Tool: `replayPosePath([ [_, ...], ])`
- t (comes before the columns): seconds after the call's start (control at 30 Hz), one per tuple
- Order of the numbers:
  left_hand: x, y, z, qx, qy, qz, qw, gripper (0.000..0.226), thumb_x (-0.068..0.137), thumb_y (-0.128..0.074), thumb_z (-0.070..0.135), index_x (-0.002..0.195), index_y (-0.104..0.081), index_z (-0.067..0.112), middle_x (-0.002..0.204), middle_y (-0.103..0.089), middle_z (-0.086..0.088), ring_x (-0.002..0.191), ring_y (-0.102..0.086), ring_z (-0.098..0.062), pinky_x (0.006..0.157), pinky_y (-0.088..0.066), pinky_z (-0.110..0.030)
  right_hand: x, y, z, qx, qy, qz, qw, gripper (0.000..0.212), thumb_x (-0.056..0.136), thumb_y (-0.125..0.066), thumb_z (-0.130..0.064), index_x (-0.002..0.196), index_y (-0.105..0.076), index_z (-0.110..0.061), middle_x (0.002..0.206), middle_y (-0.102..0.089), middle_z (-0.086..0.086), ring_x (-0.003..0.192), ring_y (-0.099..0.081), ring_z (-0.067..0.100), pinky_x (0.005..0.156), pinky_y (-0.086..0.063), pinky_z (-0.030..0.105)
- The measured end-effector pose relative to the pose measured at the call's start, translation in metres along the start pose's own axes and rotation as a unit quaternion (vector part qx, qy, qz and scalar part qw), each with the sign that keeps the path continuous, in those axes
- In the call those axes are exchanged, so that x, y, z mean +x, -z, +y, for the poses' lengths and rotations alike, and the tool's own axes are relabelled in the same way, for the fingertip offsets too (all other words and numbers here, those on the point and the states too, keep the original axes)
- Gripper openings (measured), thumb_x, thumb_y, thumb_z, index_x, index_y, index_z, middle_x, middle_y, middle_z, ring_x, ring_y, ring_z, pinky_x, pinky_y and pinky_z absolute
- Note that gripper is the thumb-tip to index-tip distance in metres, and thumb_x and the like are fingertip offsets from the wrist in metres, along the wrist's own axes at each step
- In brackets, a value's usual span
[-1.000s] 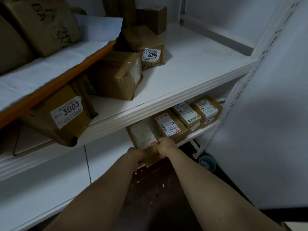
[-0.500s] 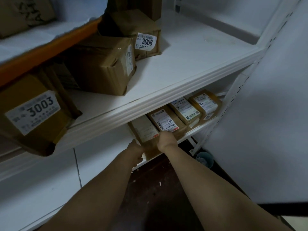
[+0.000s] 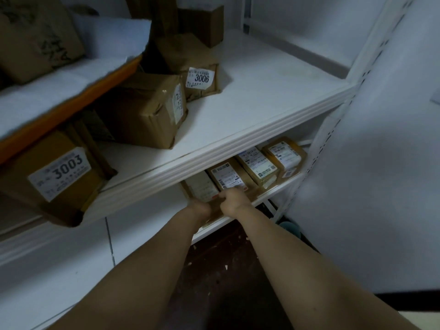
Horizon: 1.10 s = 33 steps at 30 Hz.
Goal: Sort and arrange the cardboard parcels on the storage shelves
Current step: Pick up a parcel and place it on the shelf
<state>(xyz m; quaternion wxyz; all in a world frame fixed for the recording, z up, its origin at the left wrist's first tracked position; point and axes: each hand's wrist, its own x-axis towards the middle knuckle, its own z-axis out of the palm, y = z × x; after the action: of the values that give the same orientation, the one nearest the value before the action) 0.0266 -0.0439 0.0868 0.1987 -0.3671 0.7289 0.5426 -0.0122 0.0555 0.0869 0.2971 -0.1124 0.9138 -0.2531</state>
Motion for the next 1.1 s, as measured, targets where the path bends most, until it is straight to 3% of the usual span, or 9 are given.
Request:
replayPosePath([
  [0.17,-0.059,-0.014,0.05,0.067,-0.037,-0.025,0.997,0.039,0.097,-0.043,0.0,0.135,-0.042,-0.007,0.137,-0.049,-0.024,0.126,-0.049,-0.034,0.095,-0.045,-0.034,-0.039,0.06,-0.012,0.007,0.014,0.023,1.0,0.03,0.094,-0.049,-0.007,0.117,-0.067,-0.005,0.123,-0.063,0.013,0.118,-0.056,0.029,0.101,-0.046,0.036],
  [0.23,-0.089,-0.025,0.076,0.076,-0.05,-0.066,0.994,0.027,0.095,-0.045,-0.002,0.121,-0.052,-0.001,0.113,-0.061,-0.023,0.101,-0.062,-0.034,0.084,-0.047,-0.036,-0.061,0.091,-0.013,-0.009,0.025,0.037,0.999,0.027,0.093,-0.049,-0.007,0.108,-0.07,-0.001,0.115,-0.067,0.016,0.108,-0.06,0.029,0.094,-0.05,0.038],
  [0.3,-0.105,-0.031,0.089,0.103,-0.045,-0.101,0.989,0.012,0.094,-0.047,-0.004,0.089,-0.054,0.004,0.076,-0.054,-0.014,0.065,-0.055,-0.023,0.073,-0.044,-0.035,-0.071,0.107,-0.013,-0.028,0.031,0.038,0.998,0.022,0.09,-0.049,-0.005,0.087,-0.069,0.005,0.091,-0.067,0.02,0.089,-0.062,0.031,0.076,-0.05,0.036],
  [0.4,-0.141,-0.043,0.126,0.113,-0.05,-0.121,0.985,0.019,0.093,-0.048,-0.005,0.079,-0.053,0.006,0.069,-0.052,-0.011,0.058,-0.053,-0.017,0.053,-0.049,-0.029,-0.102,0.154,-0.007,-0.032,0.029,0.085,0.995,0.023,0.086,-0.05,-0.002,0.064,-0.057,-0.002,0.069,-0.055,0.013,0.072,-0.053,0.024,0.065,-0.04,0.032],
  [0.53,-0.176,-0.042,0.178,0.098,-0.099,-0.095,0.986,0.007,0.091,-0.055,-0.001,0.085,-0.059,0.0,0.079,-0.063,-0.015,0.071,-0.064,-0.02,0.075,-0.057,-0.032,-0.119,0.209,-0.011,-0.003,0.055,0.145,0.988,0.018,0.083,-0.052,0.001,0.072,-0.064,0.008,0.071,-0.055,0.016,0.07,-0.053,0.022,0.064,-0.042,0.032],
  [0.6,-0.185,-0.036,0.202,0.097,-0.137,-0.054,0.984,0.01,0.086,-0.059,-0.002,0.096,-0.063,-0.005,0.091,-0.067,-0.02,0.083,-0.067,-0.026,0.085,-0.056,-0.039,-0.122,0.228,-0.018,0.005,0.078,0.169,0.982,0.02,0.081,-0.052,0.003,0.066,-0.065,-0.001,0.073,-0.059,0.013,0.074,-0.055,0.024,0.066,-0.042,0.029],
  [0.8,-0.178,-0.006,0.256,0.108,-0.184,0.061,0.975,0.02,0.092,-0.055,0.003,0.11,-0.06,-0.004,0.104,-0.067,-0.019,0.092,-0.065,-0.024,0.079,-0.055,-0.032,-0.1,0.265,-0.041,0.041,0.132,0.199,0.97,0.036,0.093,-0.049,-0.001,0.125,-0.063,-0.009,0.127,-0.062,0.009,0.118,-0.056,0.024,0.102,-0.046,0.034],
  [0.97,-0.141,0.017,0.304,0.124,-0.191,0.15,0.962,0.018,0.095,-0.048,0.005,0.11,-0.054,-0.001,0.082,-0.053,-0.014,0.07,-0.051,-0.02,0.069,-0.045,-0.031,-0.051,0.294,-0.066,0.045,0.145,0.208,0.966,0.038,0.095,-0.052,-0.011,0.133,-0.058,-0.014,0.138,-0.055,0.006,0.128,-0.05,0.023,0.109,-0.038,0.033],
  [1.1,-0.096,0.045,0.351,0.214,-0.215,0.202,0.931,0.033,0.094,-0.049,0.007,0.126,-0.052,0.0,0.109,-0.057,-0.016,0.101,-0.058,-0.027,0.083,-0.048,-0.034,-0.005,0.319,-0.089,0.052,0.141,0.193,0.969,0.042,0.097,-0.053,-0.02,0.138,-0.052,-0.016,0.14,-0.053,0.008,0.127,-0.05,0.027,0.105,-0.041,0.032],
])
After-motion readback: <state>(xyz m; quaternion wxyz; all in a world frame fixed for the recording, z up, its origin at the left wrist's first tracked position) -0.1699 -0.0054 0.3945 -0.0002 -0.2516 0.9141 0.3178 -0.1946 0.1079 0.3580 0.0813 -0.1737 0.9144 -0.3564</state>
